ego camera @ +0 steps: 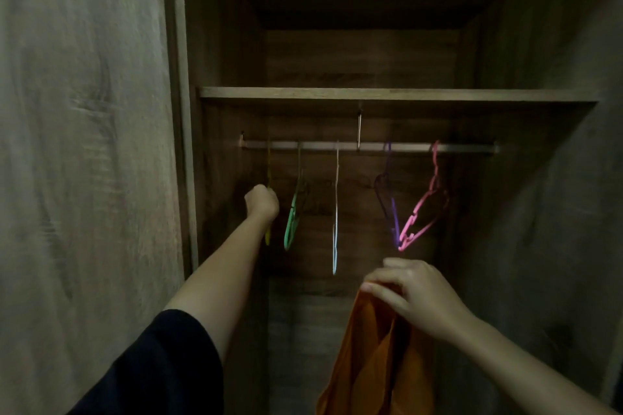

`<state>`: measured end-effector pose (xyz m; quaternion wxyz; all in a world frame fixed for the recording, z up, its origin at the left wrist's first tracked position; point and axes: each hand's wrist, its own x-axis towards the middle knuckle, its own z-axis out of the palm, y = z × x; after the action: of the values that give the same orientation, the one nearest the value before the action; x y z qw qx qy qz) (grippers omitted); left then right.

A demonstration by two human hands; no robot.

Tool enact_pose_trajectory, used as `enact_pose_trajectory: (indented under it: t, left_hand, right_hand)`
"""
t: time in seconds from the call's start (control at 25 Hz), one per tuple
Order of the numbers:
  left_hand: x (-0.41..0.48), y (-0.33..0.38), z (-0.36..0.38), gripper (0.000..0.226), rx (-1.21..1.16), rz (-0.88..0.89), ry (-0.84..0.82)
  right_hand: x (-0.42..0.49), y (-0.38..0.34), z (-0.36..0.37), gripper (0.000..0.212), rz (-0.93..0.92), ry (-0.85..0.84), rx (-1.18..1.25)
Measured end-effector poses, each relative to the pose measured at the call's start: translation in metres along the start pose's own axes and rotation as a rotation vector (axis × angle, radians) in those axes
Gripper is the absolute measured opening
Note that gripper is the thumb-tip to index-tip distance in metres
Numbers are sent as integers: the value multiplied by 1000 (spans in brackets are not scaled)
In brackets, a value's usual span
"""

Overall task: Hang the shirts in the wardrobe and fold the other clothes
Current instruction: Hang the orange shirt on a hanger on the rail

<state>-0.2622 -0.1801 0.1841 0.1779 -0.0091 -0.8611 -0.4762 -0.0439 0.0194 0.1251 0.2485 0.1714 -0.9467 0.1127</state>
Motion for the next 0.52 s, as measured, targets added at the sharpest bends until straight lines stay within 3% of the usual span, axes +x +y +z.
enact_pose_trajectory:
  t: [0.16,0.32,0.44,0.52]
  left_hand:
    - [-4,1,-20,27,45,80,48]
    - [-35,-7,-38,26,133,86,48]
    - [-82,-17,-57,25,187,91,31]
    - [-118,-31,-73,23,189,84,52]
  right_hand:
    - [1,-8,0,61,10,-26,1]
    - [9,-22,1,32,-18,-84,-70]
    - [10,-34,-7,7,-8,-327,25]
    - [9,-46,-14,11,-43,-558,17]
